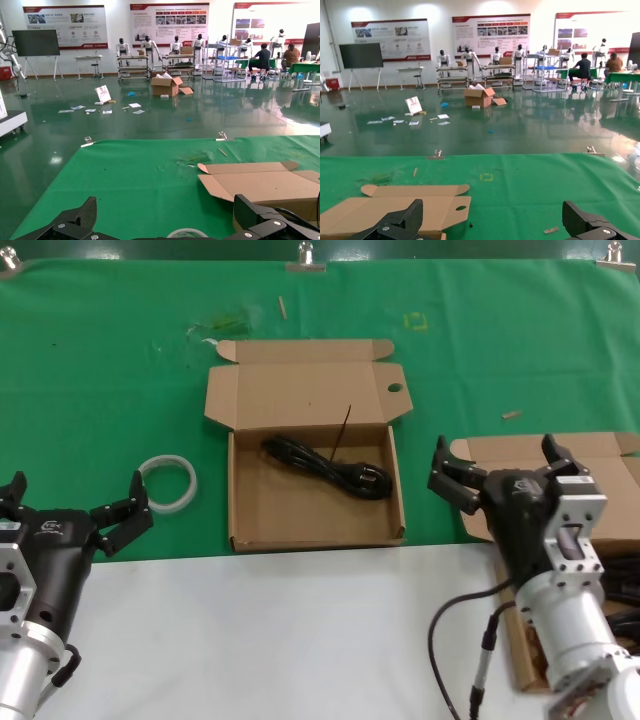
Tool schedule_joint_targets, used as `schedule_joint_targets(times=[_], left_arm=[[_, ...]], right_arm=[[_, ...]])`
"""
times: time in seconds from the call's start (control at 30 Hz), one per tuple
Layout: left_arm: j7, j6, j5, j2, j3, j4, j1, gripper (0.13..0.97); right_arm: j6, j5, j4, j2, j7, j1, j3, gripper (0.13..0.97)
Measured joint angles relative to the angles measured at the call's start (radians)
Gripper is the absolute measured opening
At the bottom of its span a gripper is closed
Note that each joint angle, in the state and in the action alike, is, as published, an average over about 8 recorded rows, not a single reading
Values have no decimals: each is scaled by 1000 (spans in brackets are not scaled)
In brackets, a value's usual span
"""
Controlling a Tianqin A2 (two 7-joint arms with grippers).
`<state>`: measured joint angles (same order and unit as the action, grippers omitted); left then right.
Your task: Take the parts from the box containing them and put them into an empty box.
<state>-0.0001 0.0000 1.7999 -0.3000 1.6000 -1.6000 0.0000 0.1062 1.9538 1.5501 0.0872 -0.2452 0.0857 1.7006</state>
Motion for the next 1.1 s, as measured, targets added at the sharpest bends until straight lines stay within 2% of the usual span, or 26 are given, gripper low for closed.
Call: schedule_joint_targets(times=[0.37,1.1], left_arm=[[0,0,0,0,0,0,0,965],[0,0,0,0,0,0,0,965]], right_arm=[[-79,-115,37,0,183,-64,-75,966],[-84,-122,39,0,194,-68,-80,966]])
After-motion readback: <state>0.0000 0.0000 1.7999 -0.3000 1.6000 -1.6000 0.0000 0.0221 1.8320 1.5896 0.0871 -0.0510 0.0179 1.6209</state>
